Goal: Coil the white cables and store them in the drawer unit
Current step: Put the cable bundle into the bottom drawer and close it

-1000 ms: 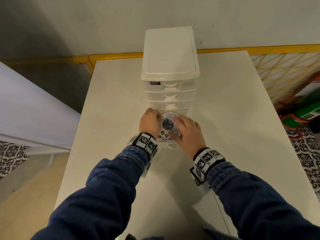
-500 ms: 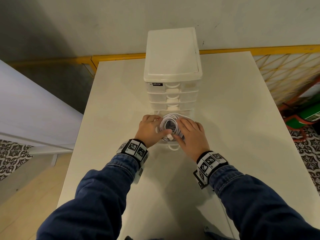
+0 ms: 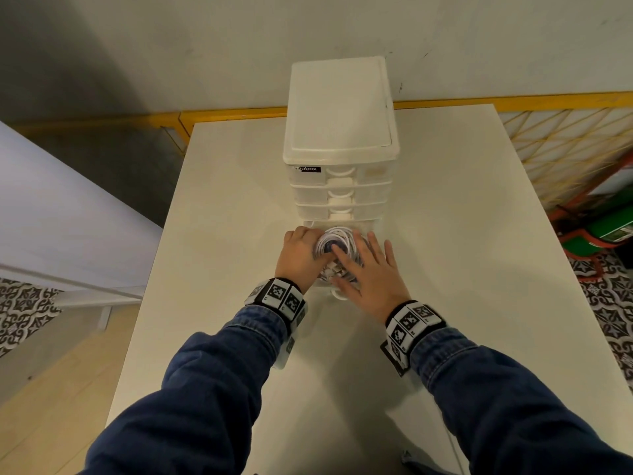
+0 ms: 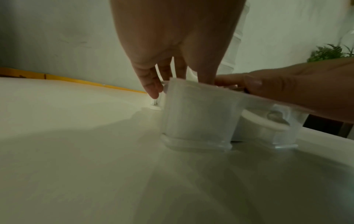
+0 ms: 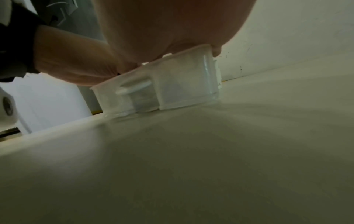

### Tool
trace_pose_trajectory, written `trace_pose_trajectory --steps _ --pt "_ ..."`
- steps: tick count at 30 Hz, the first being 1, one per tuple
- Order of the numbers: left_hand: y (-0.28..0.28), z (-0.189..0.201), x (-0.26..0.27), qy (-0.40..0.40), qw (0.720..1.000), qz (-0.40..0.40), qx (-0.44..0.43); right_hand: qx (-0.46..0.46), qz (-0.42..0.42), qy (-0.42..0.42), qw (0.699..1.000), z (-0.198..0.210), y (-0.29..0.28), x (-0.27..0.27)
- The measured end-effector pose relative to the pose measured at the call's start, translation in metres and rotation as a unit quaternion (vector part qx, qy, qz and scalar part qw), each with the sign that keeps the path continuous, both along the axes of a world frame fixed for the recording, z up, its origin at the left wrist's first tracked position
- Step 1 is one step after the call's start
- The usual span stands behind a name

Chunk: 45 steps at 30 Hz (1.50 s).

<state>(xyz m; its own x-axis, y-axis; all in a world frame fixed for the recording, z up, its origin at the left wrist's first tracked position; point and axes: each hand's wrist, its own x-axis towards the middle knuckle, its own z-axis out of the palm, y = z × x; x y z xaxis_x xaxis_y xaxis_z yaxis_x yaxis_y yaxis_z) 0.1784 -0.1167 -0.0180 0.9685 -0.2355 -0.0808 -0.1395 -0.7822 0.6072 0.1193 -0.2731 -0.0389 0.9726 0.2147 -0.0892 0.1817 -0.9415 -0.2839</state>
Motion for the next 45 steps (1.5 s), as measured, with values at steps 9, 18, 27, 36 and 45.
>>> trace_pose_trajectory --steps 9,18,27,36,45 --pt "0.005 -0.004 -0.001 -0.028 0.999 -0.028 -0.011 -0.006 -0.001 0.03 1.0 0.002 0.007 0.001" --pt "0.011 0.065 0.027 -0.312 0.933 0.138 -0.115 -0.026 0.003 0.04 0.999 0.007 0.007 0.002" --pt "0.002 0.105 0.079 -0.295 0.948 -0.104 0.05 -0.006 0.005 0.018 1.0 0.01 0.01 -0.002" --pt "0.003 0.094 0.084 -0.287 0.952 -0.107 0.007 -0.046 0.027 0.032 0.998 0.01 0.002 0.007" --pt "0.002 0.095 0.088 -0.284 0.953 -0.102 0.006 -0.063 0.042 0.01 0.997 0.011 0.005 0.008"
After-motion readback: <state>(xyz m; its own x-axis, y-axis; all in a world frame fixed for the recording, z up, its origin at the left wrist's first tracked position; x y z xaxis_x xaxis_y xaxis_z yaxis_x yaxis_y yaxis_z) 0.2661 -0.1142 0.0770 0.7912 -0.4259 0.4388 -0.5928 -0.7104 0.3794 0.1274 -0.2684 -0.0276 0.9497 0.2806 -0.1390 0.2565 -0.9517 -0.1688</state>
